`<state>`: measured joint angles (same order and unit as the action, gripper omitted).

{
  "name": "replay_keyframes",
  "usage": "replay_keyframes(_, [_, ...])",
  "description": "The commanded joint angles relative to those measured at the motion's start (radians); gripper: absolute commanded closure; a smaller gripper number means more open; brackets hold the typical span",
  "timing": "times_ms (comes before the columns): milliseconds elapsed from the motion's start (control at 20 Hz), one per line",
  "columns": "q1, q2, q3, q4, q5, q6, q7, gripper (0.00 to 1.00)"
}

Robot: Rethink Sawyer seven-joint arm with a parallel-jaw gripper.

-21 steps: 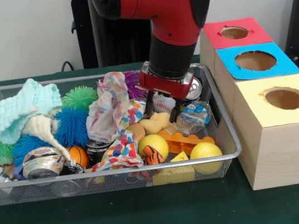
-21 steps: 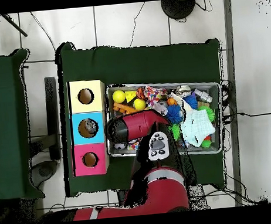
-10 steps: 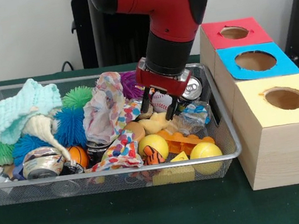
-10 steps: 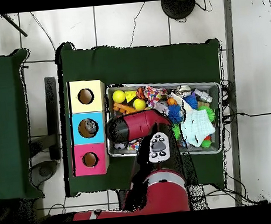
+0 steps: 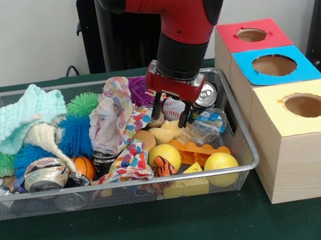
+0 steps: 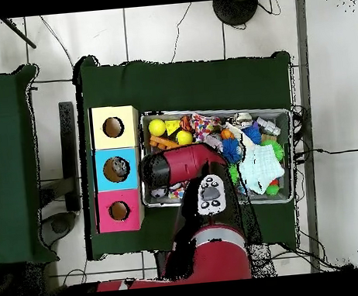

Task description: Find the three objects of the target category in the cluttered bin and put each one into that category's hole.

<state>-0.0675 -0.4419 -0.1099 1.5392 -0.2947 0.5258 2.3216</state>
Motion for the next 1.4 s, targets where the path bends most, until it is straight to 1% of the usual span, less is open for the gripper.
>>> replay_keyframes(50, [0.001, -0.011, 0.069, -0.074, 0.055, 0.156, 0.025, 0.0])
replay_keyframes(150, [0.009, -0.017, 0.062, -0.073, 0.053, 0.163, 0.028, 0.0])
replay_keyframes(450, [0.018, -0.008, 0.052, -0.049, 0.038, 0.116, 0.046, 0.0])
replay_keyframes(650, [0.022, -0.019, 0.047, -0.054, 0.048, 0.144, 0.052, 0.0])
replay_keyframes(750, [0.02, -0.017, 0.061, -0.053, 0.062, 0.142, 0.055, 0.0])
replay_keyframes(900, [0.022, 0.026, 0.077, -0.058, 0.076, 0.078, 0.079, 0.0])
replay_keyframes(1050, [0.028, 0.049, 0.083, -0.05, 0.088, 0.049, 0.092, 0.0])
replay_keyframes(1400, [0.06, 0.105, 0.058, -0.056, 0.096, -0.01, 0.141, 0.0])
